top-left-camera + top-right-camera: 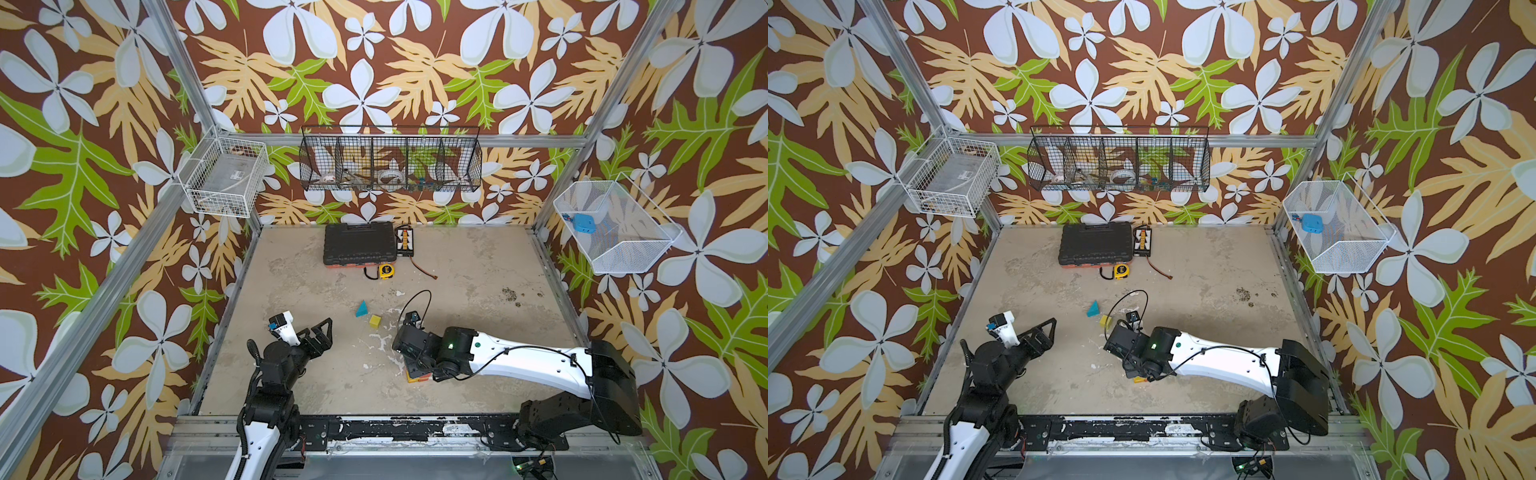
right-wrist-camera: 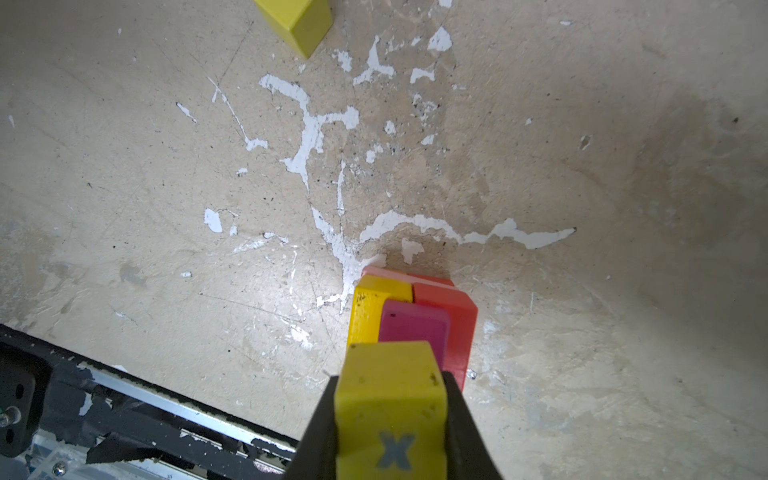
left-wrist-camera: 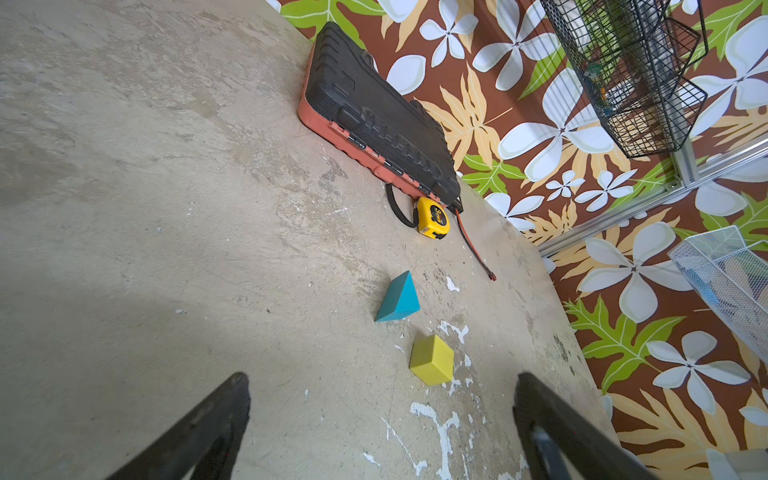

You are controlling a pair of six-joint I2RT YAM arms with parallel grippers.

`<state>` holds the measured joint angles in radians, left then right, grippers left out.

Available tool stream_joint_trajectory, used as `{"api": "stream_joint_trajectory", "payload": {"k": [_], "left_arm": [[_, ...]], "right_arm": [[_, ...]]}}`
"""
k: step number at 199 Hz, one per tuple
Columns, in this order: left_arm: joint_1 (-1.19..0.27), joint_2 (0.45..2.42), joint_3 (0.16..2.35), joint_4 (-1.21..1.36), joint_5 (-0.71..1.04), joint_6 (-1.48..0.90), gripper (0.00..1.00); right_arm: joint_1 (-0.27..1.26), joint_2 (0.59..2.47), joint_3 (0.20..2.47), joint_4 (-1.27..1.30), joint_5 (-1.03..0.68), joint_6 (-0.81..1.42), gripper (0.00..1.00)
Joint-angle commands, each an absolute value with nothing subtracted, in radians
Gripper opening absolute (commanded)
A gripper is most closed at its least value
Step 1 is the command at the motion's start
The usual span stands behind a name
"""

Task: Build the wood block tower
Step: 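Lower the yellow X cube onto the stack with the right gripper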

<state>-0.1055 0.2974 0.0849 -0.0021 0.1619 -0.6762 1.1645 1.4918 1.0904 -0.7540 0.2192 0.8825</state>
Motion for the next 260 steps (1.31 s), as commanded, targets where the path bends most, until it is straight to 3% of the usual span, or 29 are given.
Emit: {"api": "stream_joint_trajectory", "payload": {"k": [1,67,174,243,260], "left_arm": [[-0.104,0.296,0.084,0.027,0.164,-0.672,1.00],[-0.103,0.293,0.084,0.025,0.166,-0.674,1.00],[-0.104,0.291,0.083,0.025,0.168,-0.675,1.00],[-0.104,0.291,0.083,0.025,0.169,-0.675,1.00],[-0.103,0.290,0.083,0.024,0.171,-0.675,1.00]], "right_arm": [[1.166,1.501,1.098,-0.786,0.256,0.893,0.17],[1.166,1.539,1.107,-0.796,0.270,0.891,0.21],[1.166,1.551,1.117,-0.802,0.283,0.888,0.41],[1.166,1.547,1.138,-0.821,0.296,0.883,0.42],[1.166,1.536,1.154,-0.836,0.309,0.877,0.46]]}}
